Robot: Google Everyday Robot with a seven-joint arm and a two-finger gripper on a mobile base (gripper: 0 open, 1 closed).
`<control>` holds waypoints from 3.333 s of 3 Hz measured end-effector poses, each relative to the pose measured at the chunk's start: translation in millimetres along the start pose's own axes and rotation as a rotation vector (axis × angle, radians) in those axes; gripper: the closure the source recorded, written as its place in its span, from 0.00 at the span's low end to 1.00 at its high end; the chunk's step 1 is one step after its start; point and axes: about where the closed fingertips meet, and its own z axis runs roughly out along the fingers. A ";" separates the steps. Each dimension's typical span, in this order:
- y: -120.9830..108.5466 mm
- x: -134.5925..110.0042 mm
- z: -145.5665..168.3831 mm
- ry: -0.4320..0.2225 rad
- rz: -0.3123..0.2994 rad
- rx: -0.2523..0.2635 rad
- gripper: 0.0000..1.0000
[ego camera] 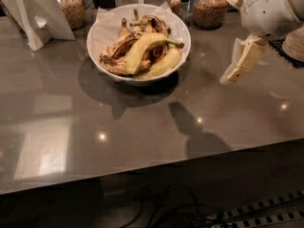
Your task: Pick banana from white bowl
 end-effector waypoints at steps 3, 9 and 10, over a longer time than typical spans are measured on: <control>-17.3 -5.6 33.8 -0.070 -0.172 0.012 0.00; -74.2 -31.3 115.9 -0.095 -0.751 0.104 0.39; -76.4 -34.6 128.6 -0.104 -0.800 0.098 0.41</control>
Offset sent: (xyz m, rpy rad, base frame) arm 0.0255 0.0168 -0.0100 -0.0123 -0.1213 0.1354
